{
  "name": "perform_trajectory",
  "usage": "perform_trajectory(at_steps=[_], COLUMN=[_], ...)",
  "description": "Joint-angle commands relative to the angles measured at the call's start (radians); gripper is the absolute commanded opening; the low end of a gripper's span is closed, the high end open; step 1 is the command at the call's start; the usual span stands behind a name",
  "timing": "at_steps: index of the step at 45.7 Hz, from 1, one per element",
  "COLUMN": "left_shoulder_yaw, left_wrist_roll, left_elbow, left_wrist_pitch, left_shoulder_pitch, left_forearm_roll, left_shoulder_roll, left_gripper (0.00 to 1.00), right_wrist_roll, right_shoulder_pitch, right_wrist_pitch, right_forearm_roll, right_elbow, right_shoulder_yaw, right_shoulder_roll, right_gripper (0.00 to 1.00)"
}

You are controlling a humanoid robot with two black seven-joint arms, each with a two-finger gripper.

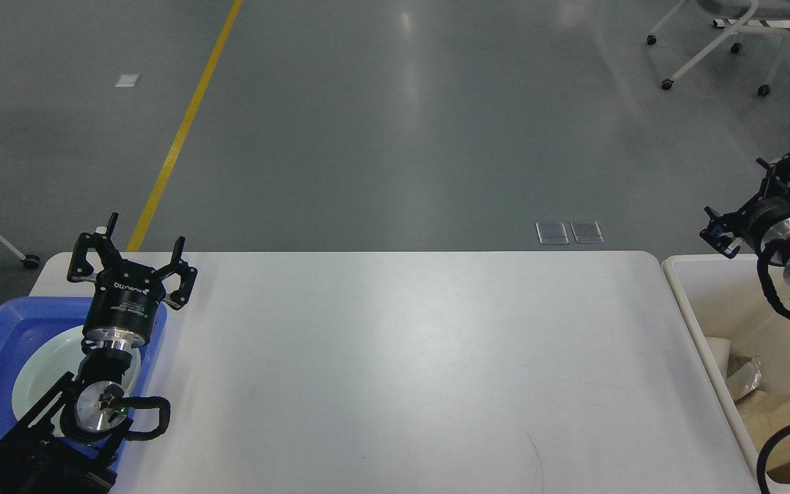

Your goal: Tidy desktop

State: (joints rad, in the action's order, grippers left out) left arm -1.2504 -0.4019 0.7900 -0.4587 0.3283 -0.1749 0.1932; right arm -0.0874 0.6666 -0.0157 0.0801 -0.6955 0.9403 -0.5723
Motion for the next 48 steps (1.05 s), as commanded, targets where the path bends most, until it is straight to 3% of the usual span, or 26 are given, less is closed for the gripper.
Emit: perform_trajectory(at_steps=[1, 6, 15, 22, 48], left_shoulder_yaw=[0.0, 0.0, 0.0, 0.0, 0.0], left_wrist_roll=[-0.002, -0.002, 0.0, 0.0, 0.0], left_elbow=[0.0, 0.0, 0.0, 0.0, 0.0], left_wrist_pitch=[0.0, 0.0, 0.0, 0.0, 0.0], left_shoulder_pitch=[0.0, 0.0, 0.0, 0.0, 0.0], left_forearm_roll=[0.0, 0.0, 0.0, 0.0, 0.0], left_shoulder_roll=[-0.001, -0.001, -0.001, -0.001, -0.001], left_gripper=[0.96, 0.96, 0.96, 0.96, 0.96], right_wrist_roll=[-0.153, -0.228, -0.367, -0.376, -0.373], right_shoulder_pitch=[-0.123, -0.199, -0.292, -0.351, -0.364], right_wrist_pitch=[-0.125, -0.19, -0.179, -0.176, -0.188], right_forearm_roll=[0.0, -0.002, -0.216, -0.293, -0.29], right_elbow=[-0.096, -0.121, -0.145, -0.188, -0.199], right_shoulder_yaw=[0.084, 0.104, 0.153, 0.275, 0.272], right_shoulder_roll=[0.035, 0.095, 0.229, 0.31, 0.335], right_gripper=[1.0, 1.0, 1.0, 1.0, 1.0])
